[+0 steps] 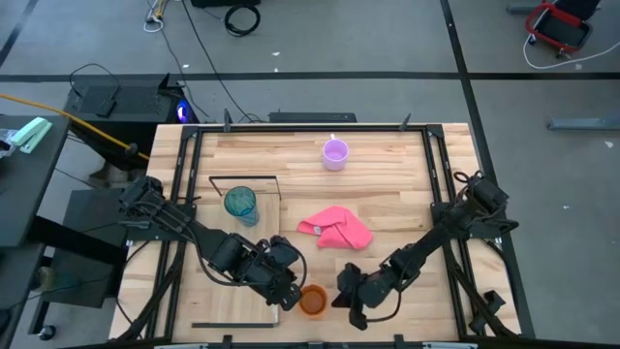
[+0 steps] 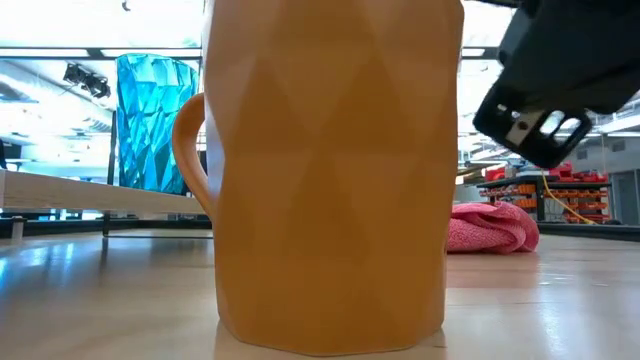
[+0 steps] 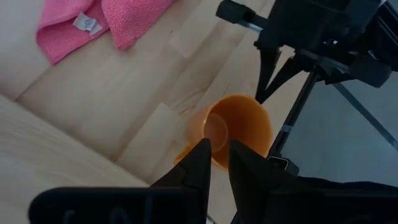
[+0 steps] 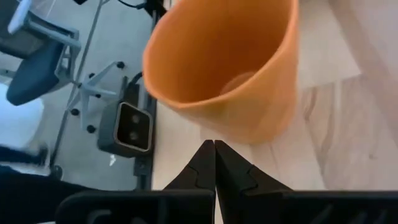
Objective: Stack small to large cups/mugs on shelf
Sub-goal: Put the orange mug on the shelf
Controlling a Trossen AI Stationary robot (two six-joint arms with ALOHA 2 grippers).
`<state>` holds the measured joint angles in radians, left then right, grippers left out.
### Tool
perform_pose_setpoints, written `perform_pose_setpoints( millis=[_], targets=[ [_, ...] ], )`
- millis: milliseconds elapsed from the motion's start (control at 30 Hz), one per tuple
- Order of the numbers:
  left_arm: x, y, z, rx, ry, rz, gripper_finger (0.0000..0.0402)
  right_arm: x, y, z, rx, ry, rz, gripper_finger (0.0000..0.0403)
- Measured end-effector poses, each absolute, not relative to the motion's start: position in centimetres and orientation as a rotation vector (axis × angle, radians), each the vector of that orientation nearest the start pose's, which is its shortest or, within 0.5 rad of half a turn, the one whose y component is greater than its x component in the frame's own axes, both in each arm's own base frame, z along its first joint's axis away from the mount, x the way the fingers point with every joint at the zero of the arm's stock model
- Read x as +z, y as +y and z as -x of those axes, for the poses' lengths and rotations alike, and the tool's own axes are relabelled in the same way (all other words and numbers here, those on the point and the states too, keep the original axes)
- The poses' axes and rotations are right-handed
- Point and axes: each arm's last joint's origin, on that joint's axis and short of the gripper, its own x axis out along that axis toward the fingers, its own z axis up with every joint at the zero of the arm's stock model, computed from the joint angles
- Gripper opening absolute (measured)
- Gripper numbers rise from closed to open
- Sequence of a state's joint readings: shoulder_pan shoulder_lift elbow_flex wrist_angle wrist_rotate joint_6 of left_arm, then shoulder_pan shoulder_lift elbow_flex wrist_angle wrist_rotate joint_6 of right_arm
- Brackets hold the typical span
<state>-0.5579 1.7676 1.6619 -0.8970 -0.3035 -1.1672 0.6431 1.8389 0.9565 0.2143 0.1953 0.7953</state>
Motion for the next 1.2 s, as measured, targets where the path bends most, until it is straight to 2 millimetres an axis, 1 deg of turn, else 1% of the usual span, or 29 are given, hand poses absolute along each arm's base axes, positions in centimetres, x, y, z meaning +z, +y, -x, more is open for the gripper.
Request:
perform_pose_setpoints(
  millis=[267,467,800,900,1033,1100,1200],
  targets=[
    [31.6,-19.0,-32.1,0.316,0.899,0.659,0.006,15.1,20.9,-30.5,0.174,0.699,-0.498,0.0005],
    [31.4,-18.9,-31.9,0.334,0.917,0.644,0.0053,15.2,19.8,-31.4,0.149,0.674,-0.505,0.0005],
    [31.2,-18.6,-31.7,0.393,0.934,0.678,0.0056,15.2,18.3,-32.3,0.109,0.658,-0.505,0.0005],
    [31.2,-18.7,-31.5,0.396,0.956,0.71,0.0053,15.2,18.3,-32.2,0.118,0.669,-0.511,0.0009],
    [31.0,-18.8,-31.3,0.407,0.997,0.737,0.0051,15.2,18.2,-31.7,0.116,0.741,-0.511,0.0016],
    [30.5,-18.9,-31.4,0.427,1.02,0.747,0.0053,15.4,18.0,-31.3,0.09,0.778,-0.519,0.0019],
    [29.2,-19.3,-31.9,0.451,1.062,0.733,0.0058,15.8,17.6,-30.8,0.061,0.817,-0.517,0.0023]
  ],
)
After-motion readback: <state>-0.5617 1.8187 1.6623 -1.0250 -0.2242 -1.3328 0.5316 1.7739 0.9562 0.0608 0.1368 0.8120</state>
